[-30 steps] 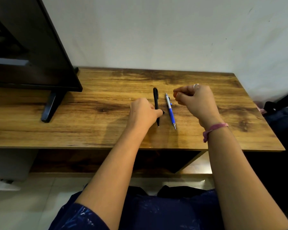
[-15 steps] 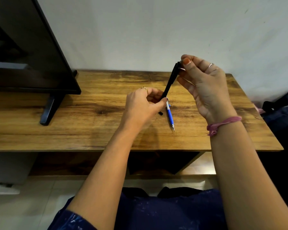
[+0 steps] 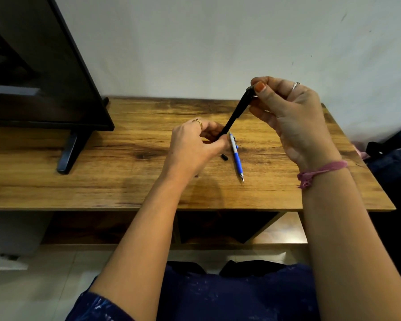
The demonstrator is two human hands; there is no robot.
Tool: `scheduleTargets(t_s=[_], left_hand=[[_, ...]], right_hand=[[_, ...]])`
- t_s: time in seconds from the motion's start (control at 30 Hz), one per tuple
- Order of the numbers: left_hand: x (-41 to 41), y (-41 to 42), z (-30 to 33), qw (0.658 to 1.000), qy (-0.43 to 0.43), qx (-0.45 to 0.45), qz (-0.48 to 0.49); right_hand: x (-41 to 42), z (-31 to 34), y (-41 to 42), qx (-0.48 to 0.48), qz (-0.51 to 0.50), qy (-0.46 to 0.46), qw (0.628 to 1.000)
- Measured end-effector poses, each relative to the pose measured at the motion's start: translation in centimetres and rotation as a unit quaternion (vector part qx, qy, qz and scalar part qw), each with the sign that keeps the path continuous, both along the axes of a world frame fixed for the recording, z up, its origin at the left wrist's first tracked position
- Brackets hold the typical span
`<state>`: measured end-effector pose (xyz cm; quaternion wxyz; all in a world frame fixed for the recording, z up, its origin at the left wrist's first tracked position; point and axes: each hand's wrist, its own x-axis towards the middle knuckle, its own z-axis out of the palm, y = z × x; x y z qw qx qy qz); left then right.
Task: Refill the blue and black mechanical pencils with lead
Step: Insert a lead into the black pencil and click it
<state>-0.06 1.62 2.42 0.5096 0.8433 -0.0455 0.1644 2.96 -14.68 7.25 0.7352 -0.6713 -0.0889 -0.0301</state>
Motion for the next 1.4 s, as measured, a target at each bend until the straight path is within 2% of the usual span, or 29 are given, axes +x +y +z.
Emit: scheduleTargets(t_s=[0.23,0.4,0.53,0.83,1.0,1.07,1.13,1.17,1.23,1.3,1.4], left_hand=[[-0.1,0.5,0.1,0.999,-0.016,0.034,-0.004],[0.0,1.0,-0.1,0.998,-0.025,0.049,-0.018],[0.1,1.2,-0.5,0.998,-0.028,0.060,-0.024],[0.2,1.2,-1.2,0.999,0.024,-0.002,-0.031],[0.2,0.9,-0.9,0.995,0.070,-0.055,-0.038],[0.3,0.8,-0.8,0.995,0.074,-0.051,-0.034],[0.4,0.8,-0.9,0.995,0.079,-0.052,-0.022],[0.5,0.8,-0.9,0.995,0.080,-0.054,-0.015],[0.6,0.9,-1.0,0.995,0.078,-0.054,-0.003],[0.7,1.1,-1.0,0.996,0.076,-0.053,0.005],[0.7,1.4,-1.0,0.996,0.076,-0.054,0.014]], right_hand=[[-0.2,0.4,-0.3,-0.031,0.004,-0.003,1.000],[0.1,0.5,-0.6,-0.128,-0.005,-0.035,0.991],[0.2,0.1,-0.6,-0.161,-0.015,-0.048,0.986],[0.3,-1.1,0.5,-0.200,-0.059,-0.081,0.975],[0.3,-2.0,1.3,-0.161,-0.077,-0.104,0.979],[0.5,-2.7,1.4,-0.125,-0.096,-0.082,0.984],[0.9,-3.5,1.3,-0.129,-0.125,-0.050,0.982],[1.1,-4.0,1.1,-0.160,-0.136,-0.042,0.977],[1.5,-5.0,0.8,-0.299,-0.134,-0.051,0.943],[1.6,-5.7,0.7,-0.452,-0.100,-0.066,0.884],[1.5,-6.5,1.2,-0.601,-0.046,-0.071,0.795]])
